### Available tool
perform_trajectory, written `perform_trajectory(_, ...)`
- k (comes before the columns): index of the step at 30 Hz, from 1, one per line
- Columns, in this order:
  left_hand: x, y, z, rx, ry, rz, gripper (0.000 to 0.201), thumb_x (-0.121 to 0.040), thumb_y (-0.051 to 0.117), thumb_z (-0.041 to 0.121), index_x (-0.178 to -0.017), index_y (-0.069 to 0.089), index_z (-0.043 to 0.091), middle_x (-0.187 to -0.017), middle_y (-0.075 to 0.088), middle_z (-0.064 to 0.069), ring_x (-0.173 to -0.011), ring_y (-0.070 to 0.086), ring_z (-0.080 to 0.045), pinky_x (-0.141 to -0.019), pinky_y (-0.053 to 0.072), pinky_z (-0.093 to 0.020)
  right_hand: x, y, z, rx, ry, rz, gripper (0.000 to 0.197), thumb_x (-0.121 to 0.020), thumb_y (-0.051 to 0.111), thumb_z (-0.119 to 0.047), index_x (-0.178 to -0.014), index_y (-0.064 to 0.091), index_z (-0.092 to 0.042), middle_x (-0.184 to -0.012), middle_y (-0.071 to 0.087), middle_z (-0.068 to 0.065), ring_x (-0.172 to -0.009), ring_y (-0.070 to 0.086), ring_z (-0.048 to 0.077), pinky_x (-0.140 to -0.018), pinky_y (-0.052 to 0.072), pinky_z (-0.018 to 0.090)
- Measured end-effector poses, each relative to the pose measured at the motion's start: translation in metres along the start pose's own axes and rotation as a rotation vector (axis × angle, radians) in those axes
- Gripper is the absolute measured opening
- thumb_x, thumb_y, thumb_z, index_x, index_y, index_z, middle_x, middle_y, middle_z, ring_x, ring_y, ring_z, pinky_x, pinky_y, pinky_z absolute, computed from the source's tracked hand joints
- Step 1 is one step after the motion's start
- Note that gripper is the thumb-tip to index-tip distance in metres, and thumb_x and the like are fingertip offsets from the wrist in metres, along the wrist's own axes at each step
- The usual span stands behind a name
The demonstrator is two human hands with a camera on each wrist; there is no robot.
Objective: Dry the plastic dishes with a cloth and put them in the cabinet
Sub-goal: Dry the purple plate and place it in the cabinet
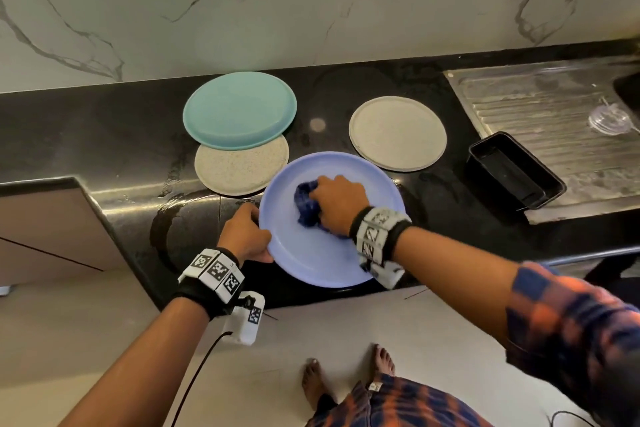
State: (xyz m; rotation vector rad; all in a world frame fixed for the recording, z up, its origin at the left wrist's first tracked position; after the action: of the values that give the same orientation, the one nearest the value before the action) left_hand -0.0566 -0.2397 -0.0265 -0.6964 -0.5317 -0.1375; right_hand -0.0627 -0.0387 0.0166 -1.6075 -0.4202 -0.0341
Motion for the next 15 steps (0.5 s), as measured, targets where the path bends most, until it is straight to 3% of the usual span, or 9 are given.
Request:
perform_trajectory(3, 0.001, 0.001, 0.001, -0.024, -0.016, -0.001, 0.032, -0.073, 0.066, 0.005, -0.095, 0.05, 0.021, -0.092, 0.066, -0.01, -0.078, 0.07, -0.032, -0.062, 0.062, -0.046, -0.015, -0.014, 0.04, -0.005, 0.182, 0.042, 0.023, -0.089, 0.058, -0.026, -0.108, 0.066, -0.017, -0.111, 0.063, 0.006, -0.103, 0.063, 0.032, -0.071, 0.044, 0.035)
perform_trajectory(6, -0.001, 0.002, -0.002, -0.031, -0.027, 0.006, 0.034, -0.069, 0.068, 0.009, -0.095, 0.051, 0.024, -0.095, 0.067, -0.009, -0.08, 0.071, -0.031, -0.066, 0.062, -0.046, 0.008, -0.008, 0.065, 0.025, 0.319, 0.027, 0.028, -0.091, 0.056, -0.032, -0.112, 0.064, -0.015, -0.118, 0.061, 0.01, -0.104, 0.062, 0.034, -0.072, 0.043, 0.035)
perform_trajectory(11, 0.004, 0.002, 0.002, -0.076, -0.008, 0.025, 0.034, -0.072, 0.066, 0.009, -0.101, 0.052, 0.022, -0.096, 0.065, -0.008, -0.085, 0.068, -0.032, -0.075, 0.061, -0.047, 0.059, 0.023, 0.051, 0.057, 0.351, -0.042, 0.03, -0.099, 0.046, -0.039, -0.117, 0.059, -0.018, -0.129, 0.048, 0.008, -0.114, 0.053, 0.033, -0.079, 0.044, 0.039)
perform_trajectory(15, 0.004, 0.0, 0.005, -0.071, -0.006, 0.038, 0.029, -0.074, 0.066, 0.005, -0.094, 0.053, 0.021, -0.092, 0.064, -0.007, -0.082, 0.068, -0.031, -0.073, 0.061, -0.046, 0.03, 0.011, 0.046, 0.077, 0.369, -0.024, 0.034, -0.099, 0.048, -0.037, -0.119, 0.061, -0.014, -0.132, 0.049, 0.014, -0.117, 0.052, 0.037, -0.088, 0.046, 0.041)
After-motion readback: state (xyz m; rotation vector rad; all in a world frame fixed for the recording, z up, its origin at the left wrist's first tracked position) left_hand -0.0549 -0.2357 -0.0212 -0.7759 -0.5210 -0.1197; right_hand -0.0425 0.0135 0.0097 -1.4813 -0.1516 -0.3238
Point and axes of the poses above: each hand's wrist, its own x-axis away from the middle knuckle, its own y-axis out of the palm, z = x × y, the point moved 2 cm from there along -x, towards the middle knuckle
